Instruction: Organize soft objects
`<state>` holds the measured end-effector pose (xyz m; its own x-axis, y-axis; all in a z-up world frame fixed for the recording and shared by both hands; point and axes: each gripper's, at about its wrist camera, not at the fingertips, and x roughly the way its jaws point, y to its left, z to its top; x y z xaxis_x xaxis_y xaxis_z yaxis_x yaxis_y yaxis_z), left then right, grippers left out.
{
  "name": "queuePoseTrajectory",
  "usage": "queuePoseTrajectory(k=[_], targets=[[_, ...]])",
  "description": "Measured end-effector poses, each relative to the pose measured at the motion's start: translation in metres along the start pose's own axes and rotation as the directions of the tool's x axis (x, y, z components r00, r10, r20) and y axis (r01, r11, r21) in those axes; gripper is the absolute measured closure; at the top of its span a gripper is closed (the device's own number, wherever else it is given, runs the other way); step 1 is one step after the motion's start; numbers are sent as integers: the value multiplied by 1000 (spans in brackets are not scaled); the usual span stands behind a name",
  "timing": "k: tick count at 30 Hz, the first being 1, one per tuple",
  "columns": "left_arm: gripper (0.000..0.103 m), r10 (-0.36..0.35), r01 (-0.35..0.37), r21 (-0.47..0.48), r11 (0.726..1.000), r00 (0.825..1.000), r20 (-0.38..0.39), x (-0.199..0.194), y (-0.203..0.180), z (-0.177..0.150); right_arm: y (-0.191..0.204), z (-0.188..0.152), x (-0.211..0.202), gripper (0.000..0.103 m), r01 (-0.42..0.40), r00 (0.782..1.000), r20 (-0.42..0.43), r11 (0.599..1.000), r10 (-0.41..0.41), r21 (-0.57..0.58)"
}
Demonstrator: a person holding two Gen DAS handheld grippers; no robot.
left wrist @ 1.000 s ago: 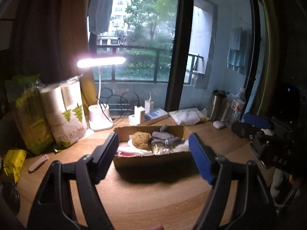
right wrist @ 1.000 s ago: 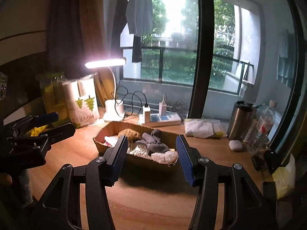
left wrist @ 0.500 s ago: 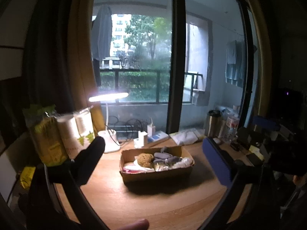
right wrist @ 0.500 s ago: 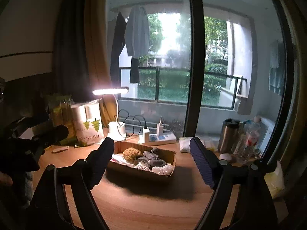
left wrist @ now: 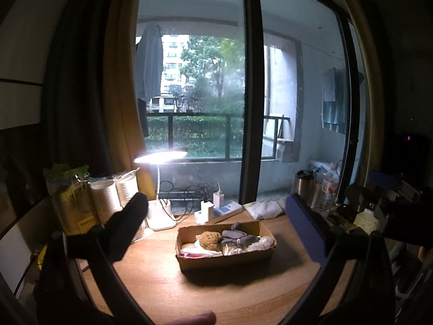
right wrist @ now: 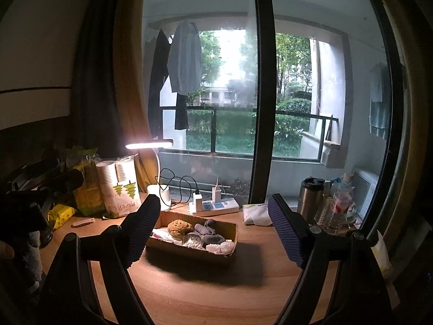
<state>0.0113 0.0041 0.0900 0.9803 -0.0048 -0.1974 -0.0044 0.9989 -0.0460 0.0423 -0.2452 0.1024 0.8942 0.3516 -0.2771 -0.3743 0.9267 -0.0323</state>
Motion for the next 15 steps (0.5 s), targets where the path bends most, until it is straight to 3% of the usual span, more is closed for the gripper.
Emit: queuePoseTrajectory(k=[15], targets=[[1,10,-10,-1,1000,1000,0,-1,0,0,0,0,-2,19,-4,1000,-3,1000,4,-1]])
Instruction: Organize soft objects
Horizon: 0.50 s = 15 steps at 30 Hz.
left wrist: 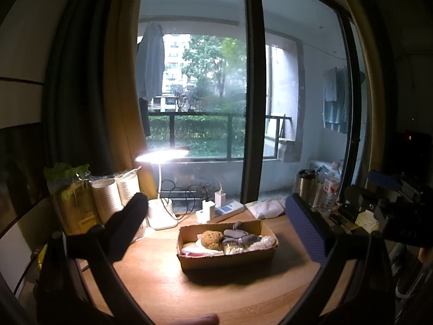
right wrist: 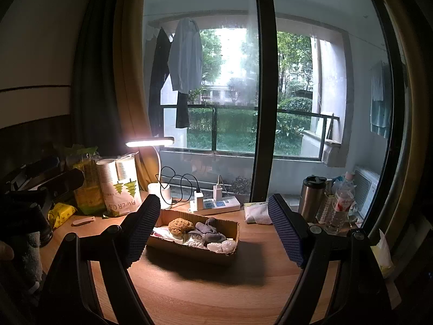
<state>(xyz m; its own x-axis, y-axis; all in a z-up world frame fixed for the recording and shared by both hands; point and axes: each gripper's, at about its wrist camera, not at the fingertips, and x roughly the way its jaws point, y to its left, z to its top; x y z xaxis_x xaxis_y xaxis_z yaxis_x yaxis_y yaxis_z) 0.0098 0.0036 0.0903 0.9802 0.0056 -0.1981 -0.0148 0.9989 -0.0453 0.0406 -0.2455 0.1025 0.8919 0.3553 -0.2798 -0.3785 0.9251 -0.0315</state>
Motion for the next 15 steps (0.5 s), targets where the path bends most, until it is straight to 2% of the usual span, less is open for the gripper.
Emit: queuePoseTrajectory(k=[15], targets=[[1,-3,3,-1,1000,1000,-7,3,-4,-1,0,-1,2,19,2,1000,-8,1000,-2,6]])
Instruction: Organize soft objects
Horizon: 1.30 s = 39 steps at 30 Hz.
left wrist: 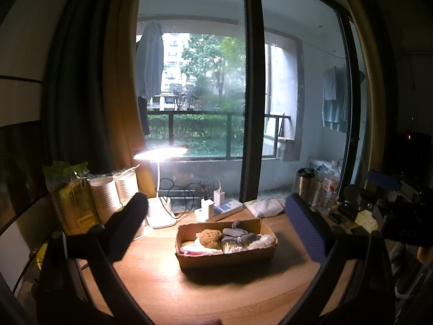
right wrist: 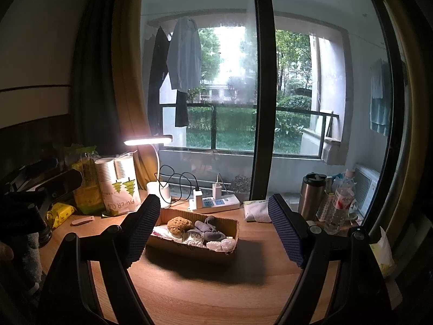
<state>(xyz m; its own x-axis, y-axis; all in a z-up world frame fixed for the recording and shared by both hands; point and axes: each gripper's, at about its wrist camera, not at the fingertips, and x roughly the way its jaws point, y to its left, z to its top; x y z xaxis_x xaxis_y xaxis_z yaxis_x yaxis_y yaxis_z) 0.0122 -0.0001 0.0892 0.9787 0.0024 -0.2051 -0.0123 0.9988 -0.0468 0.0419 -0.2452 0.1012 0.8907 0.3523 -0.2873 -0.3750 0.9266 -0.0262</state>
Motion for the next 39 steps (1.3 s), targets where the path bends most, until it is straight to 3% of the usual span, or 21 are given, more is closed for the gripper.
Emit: queuePoseTrajectory(k=[39], targets=[[1,-19,19,0,1000,1000,-14,0,-4,-7,0,-4,3,19,-4,1000,-8,1000,4,-5]])
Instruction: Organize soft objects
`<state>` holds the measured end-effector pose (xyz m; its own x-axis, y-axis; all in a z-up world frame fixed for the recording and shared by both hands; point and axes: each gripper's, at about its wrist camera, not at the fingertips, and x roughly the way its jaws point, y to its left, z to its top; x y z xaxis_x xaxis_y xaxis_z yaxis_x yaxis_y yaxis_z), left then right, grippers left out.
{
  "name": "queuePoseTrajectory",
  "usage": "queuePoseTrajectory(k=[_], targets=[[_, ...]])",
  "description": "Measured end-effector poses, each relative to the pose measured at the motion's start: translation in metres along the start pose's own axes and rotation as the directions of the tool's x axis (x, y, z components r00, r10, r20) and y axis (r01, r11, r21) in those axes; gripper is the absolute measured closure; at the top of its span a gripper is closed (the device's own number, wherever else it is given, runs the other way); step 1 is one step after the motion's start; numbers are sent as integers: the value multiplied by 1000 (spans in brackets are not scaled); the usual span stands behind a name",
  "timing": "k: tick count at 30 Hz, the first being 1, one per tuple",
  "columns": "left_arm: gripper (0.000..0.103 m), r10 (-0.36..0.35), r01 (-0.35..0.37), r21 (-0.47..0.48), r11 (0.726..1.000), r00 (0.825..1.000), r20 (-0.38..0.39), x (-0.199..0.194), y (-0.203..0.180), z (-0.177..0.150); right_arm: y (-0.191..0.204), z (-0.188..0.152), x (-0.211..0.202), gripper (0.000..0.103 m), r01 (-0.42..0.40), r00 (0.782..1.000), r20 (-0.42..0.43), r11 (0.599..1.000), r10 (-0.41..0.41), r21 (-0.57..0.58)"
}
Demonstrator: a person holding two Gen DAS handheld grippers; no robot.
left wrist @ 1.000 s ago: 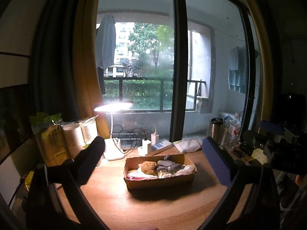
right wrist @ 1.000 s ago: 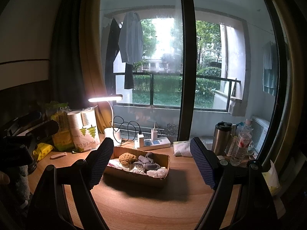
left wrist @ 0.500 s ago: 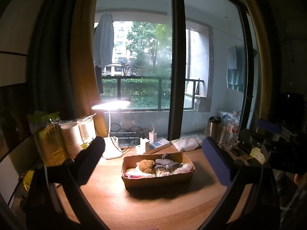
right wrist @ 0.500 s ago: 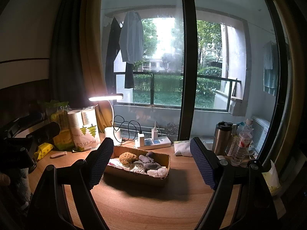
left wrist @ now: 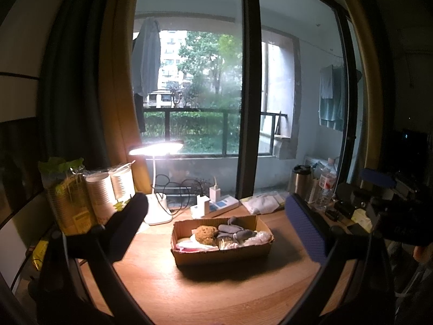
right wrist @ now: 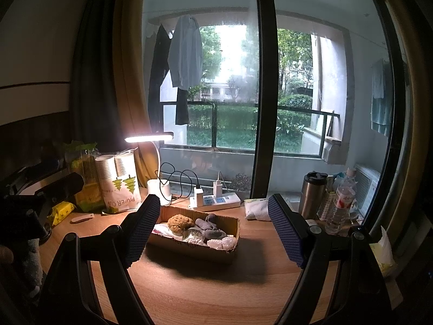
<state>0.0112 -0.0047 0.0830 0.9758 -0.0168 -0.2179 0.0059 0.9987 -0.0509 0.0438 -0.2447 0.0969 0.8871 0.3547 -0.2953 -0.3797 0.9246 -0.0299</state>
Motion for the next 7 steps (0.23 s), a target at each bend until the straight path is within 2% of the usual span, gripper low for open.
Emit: queuePoseTrajectory(k=[7], targets=[[1,-20,21,18,1000,1000,-18,7,0,-2,-2,-2,7,19,2,1000,-19,1000,-2,1]])
